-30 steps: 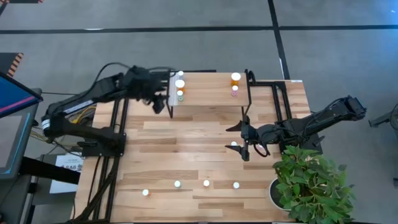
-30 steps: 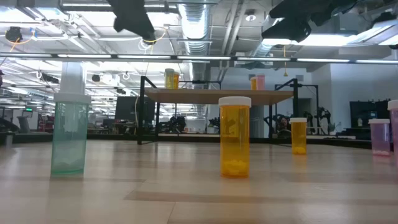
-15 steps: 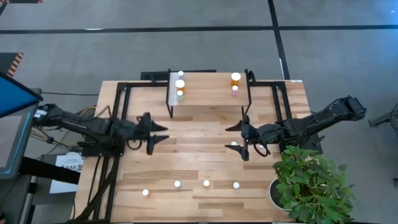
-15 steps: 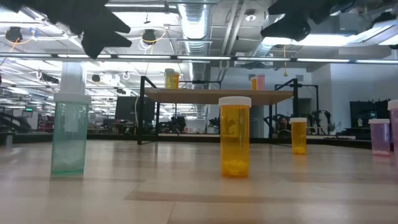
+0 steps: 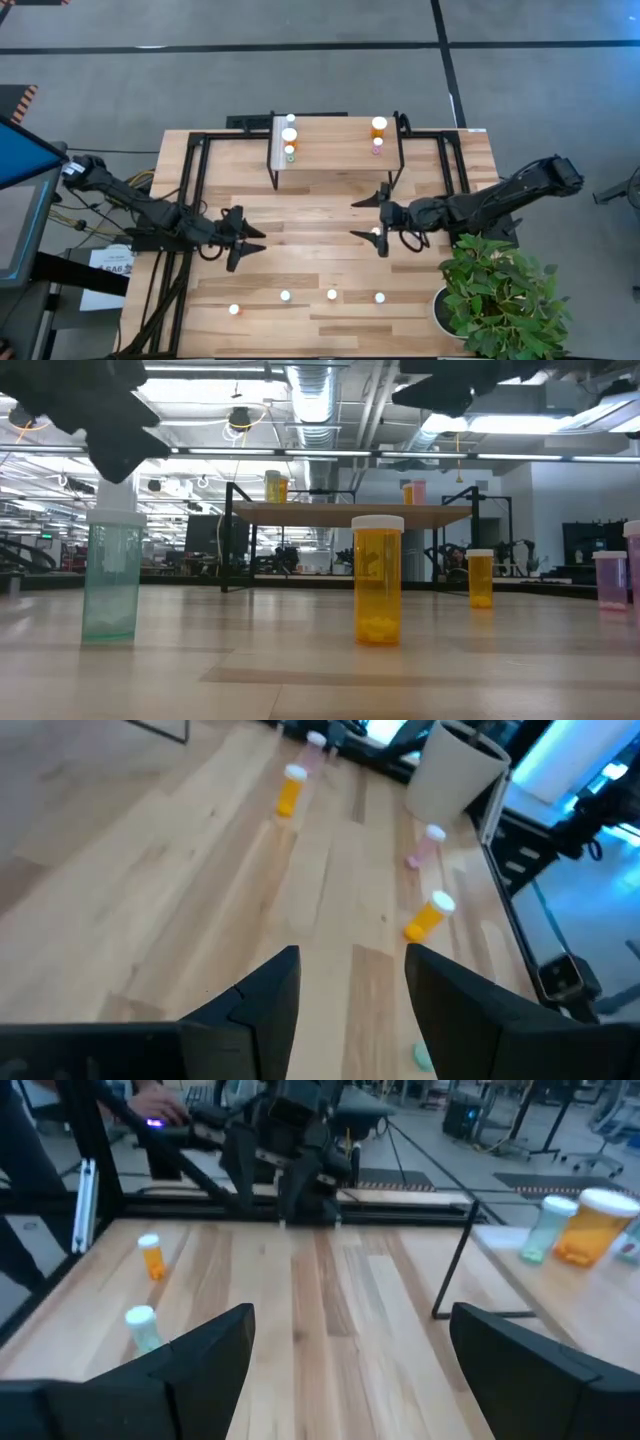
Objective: Pick and place medicine bottles onto shelf by color
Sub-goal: Put the bottom left small orange pill bottle on the shelf
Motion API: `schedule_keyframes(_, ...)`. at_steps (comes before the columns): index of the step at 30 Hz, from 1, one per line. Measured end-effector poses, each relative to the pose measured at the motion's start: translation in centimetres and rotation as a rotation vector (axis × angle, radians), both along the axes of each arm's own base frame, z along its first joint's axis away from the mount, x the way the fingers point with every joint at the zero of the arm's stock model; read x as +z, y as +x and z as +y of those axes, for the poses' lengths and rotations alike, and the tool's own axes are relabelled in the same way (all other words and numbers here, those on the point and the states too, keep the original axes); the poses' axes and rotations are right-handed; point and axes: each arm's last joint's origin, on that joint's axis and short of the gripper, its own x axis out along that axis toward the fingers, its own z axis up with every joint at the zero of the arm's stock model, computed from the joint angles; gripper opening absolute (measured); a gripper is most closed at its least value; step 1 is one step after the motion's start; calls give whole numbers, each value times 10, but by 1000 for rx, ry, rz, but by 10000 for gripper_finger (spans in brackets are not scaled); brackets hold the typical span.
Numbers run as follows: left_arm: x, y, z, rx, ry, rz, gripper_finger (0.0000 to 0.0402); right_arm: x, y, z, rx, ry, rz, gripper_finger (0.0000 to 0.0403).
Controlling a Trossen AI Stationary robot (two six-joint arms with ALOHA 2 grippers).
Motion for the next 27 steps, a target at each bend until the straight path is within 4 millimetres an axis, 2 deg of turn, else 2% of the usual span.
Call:
schedule_keyframes(7,16,-6,-11,-6,-21,114,169,-17,11,3,0,-18,67,357)
schedule_keyframes(14,27,-2,-27,-22,-13,290,169,-13,8,5,4,20,43,357)
schedule_keyframes(27,21,28,-98,-122,23,656,169,-5,6,13,36,39,-22,357)
